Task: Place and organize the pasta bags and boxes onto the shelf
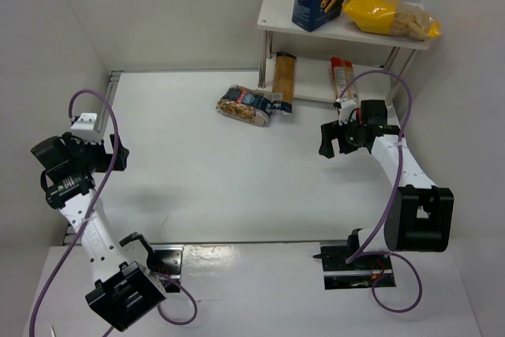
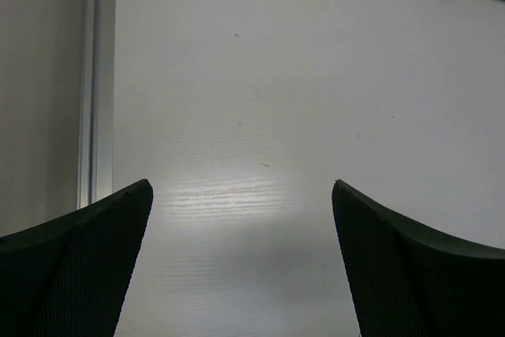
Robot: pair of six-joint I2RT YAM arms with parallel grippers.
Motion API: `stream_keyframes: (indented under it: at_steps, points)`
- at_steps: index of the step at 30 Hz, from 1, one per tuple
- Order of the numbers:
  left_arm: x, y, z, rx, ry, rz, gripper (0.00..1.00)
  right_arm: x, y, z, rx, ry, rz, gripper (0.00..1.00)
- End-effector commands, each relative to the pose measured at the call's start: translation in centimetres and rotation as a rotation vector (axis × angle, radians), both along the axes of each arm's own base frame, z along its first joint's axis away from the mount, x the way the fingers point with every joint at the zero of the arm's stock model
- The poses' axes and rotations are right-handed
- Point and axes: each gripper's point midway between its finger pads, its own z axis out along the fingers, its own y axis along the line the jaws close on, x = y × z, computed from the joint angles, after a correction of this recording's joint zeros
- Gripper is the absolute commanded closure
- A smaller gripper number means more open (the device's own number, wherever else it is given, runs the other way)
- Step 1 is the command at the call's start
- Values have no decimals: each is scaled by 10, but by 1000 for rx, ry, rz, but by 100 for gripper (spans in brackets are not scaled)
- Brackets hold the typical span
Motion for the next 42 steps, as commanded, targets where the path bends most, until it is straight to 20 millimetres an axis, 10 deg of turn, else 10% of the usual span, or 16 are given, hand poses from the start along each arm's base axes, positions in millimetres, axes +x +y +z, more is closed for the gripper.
stream_keyframes:
  at_steps: [1, 13, 23, 42]
  points:
    - [2, 1, 2, 27, -23, -21, 0, 18, -1, 21, 0, -81, -9, 1]
    - [12, -29, 6, 40, 20, -179, 0, 12, -7, 25, -38, -119, -25, 1]
    - [94, -141, -8, -10, 108, -644, 0, 7, -25, 26, -16, -136, -38, 1]
    - [229, -229, -70, 83, 91, -792, 4, -36, -88, 93, -33, -273, -204, 1]
